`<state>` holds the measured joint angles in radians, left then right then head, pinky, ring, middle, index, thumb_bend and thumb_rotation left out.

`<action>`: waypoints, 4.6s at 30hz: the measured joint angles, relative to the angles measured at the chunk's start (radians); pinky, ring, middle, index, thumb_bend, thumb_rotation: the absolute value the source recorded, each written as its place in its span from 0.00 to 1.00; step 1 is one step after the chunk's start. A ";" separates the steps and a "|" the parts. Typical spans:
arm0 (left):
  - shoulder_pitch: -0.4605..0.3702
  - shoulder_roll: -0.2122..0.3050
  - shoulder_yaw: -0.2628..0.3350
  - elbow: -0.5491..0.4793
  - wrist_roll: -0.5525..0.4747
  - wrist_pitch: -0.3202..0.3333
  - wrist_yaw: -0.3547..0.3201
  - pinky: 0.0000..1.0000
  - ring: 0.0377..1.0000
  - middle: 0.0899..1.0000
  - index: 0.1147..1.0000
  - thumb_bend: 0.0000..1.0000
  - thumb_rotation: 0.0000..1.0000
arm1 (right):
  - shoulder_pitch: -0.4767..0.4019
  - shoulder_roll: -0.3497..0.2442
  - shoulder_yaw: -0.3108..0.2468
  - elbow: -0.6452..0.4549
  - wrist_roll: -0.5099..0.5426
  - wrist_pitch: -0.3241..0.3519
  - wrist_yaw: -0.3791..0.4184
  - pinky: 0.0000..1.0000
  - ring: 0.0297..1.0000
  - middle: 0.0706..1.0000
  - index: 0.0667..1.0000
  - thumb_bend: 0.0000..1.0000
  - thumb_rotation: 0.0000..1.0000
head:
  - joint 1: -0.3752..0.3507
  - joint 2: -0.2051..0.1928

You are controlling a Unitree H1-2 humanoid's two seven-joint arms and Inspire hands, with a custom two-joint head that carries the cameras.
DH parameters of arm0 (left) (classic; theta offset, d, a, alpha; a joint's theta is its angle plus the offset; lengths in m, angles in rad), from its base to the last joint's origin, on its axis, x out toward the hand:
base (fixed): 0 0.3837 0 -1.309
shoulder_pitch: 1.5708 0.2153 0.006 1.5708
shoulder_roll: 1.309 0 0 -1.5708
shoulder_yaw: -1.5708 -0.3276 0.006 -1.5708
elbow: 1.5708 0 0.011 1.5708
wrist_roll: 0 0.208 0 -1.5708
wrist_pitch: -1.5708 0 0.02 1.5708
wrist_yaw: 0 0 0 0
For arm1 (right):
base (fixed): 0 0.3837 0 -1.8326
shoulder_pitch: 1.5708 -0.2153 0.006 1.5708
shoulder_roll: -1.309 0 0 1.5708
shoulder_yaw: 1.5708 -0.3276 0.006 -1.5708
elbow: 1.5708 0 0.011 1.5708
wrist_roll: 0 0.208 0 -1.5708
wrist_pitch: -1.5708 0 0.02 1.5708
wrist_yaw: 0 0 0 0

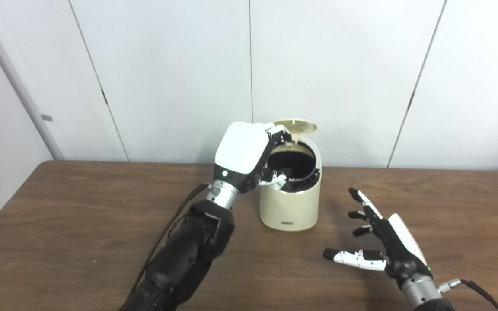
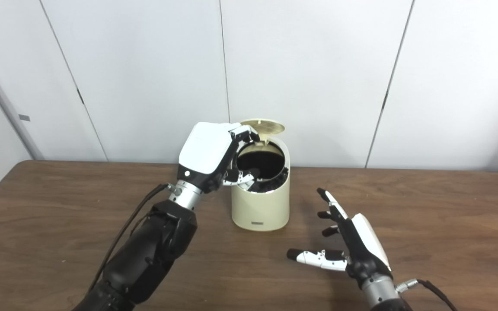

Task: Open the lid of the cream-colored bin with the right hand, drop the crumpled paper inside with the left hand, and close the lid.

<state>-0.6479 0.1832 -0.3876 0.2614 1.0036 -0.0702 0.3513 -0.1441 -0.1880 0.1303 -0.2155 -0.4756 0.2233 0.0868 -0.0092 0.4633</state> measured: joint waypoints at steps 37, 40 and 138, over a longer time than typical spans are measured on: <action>0.474 -0.138 0.327 -0.377 -0.807 -0.028 -0.265 0.57 0.66 0.71 0.74 0.67 0.14 | -0.321 -0.054 -0.014 0.125 -0.014 -0.208 -0.076 0.86 0.86 0.90 0.89 0.73 0.58 | -0.012 -0.049; 0.481 -0.139 0.327 -0.376 -0.806 -0.028 -0.270 0.57 0.67 0.71 0.75 0.69 0.14 | -0.331 -0.043 -0.006 0.123 -0.016 -0.207 -0.069 0.70 0.84 0.90 0.89 0.74 0.58 | -0.009 -0.048; 0.495 -0.152 0.318 -0.360 -0.774 -0.005 -0.296 0.55 0.65 0.70 0.72 0.72 0.14 | -0.413 -0.129 0.149 0.124 -0.227 -0.222 0.160 0.96 0.90 0.69 0.69 0.72 0.61 | 0.026 0.006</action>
<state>-0.1526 0.0317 -0.0694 -0.0990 0.2298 -0.0757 0.0554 -0.5567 -0.3169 0.2790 -0.0913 -0.7028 0.0010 0.2467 0.0168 0.4693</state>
